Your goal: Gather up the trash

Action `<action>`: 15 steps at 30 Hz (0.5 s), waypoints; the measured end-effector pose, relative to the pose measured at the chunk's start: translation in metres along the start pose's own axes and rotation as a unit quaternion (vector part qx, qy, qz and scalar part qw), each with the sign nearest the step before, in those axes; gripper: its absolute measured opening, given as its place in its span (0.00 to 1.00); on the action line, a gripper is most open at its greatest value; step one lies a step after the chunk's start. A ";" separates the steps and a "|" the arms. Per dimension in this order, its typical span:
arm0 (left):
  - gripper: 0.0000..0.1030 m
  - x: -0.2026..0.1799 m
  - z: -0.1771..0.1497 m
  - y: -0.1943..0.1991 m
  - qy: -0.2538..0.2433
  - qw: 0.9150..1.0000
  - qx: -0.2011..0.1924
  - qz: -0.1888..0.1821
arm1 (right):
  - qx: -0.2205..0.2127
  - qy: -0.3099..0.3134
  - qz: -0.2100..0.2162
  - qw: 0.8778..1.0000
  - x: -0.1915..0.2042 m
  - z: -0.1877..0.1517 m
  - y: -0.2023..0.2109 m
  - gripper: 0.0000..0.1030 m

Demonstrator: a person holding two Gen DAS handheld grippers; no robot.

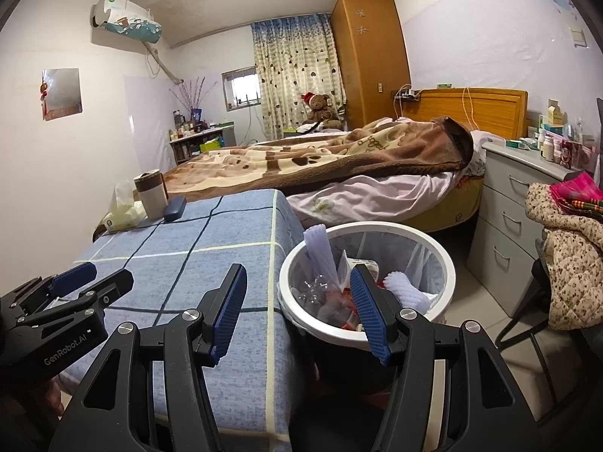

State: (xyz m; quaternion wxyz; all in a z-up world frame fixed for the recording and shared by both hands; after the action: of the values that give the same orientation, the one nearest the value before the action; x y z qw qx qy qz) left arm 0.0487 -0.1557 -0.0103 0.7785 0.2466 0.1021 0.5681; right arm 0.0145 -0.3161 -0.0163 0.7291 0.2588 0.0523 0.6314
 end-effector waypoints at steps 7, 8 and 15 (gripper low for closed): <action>0.57 0.005 -0.002 0.001 0.005 1.000 -0.001 0.002 | 0.002 0.004 0.001 1.000 0.002 0.000 0.000 0.57; 0.57 0.005 -0.003 0.001 0.005 1.000 0.000 0.002 | 0.001 0.004 0.001 1.000 0.002 0.001 0.000 0.57; 0.57 0.006 -0.003 0.001 0.005 1.000 0.000 0.002 | 0.003 0.005 0.001 1.000 0.003 0.001 0.000 0.57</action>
State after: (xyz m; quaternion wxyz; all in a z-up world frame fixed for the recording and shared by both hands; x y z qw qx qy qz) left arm 0.0483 -0.1489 -0.0120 0.7769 0.2437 0.1055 0.5708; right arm 0.0153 -0.3138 -0.0150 0.7276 0.2580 0.0576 0.6330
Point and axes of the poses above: each gripper's, at about its wrist camera, not at the fingertips, and y roughly against the way its jaws point, x to its left, z to its top, the point moved 5 cm from there along -y, roughly the way its jaws point, and after that the axes turned 6 degrees about -y, right-handed, at the moved point
